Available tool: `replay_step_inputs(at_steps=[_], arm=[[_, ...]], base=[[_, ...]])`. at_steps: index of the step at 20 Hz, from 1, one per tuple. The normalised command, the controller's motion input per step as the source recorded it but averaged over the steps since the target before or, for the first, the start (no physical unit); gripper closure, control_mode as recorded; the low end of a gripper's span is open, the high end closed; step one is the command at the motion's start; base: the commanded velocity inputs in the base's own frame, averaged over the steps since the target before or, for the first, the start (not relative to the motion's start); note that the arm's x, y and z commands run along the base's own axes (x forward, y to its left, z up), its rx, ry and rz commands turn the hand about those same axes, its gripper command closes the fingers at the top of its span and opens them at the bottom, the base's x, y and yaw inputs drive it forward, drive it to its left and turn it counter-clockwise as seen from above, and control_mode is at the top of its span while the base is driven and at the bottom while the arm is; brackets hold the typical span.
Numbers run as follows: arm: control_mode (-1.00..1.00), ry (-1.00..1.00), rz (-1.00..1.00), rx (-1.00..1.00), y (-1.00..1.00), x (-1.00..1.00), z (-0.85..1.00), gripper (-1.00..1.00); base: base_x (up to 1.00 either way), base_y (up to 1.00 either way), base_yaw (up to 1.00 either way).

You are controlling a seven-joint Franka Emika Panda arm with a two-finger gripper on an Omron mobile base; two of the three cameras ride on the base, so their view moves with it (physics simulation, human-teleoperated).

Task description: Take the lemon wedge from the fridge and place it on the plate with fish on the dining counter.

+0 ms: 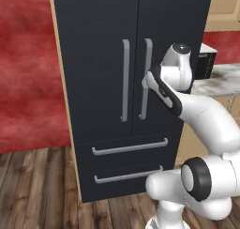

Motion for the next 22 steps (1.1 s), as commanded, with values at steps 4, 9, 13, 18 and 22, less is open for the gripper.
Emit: replay_step_inputs(at_steps=[4, 9, 13, 18, 22], arm=[[-1.00, -0.01, 0.00, 0.03, -0.10, 0.79, 0.00, -1.00], [-1.00, -0.05, 0.00, 0.02, -0.02, 0.73, -0.07, -1.00], [-1.00, -0.17, 0.00, 0.00, 0.00, 0.55, -0.23, -1.00], [-1.00, -0.22, 0.00, 0.00, 0.00, 0.19, -0.20, -1.00], [-1.00, -0.05, 0.00, 0.00, 0.00, 0.13, -0.09, -1.00]], base=[[0.00, 0.00, 0.00], [0.00, 0.00, 0.00], [0.00, 0.00, 0.00], [0.00, 0.00, 0.00], [0.00, 0.00, 0.00]])
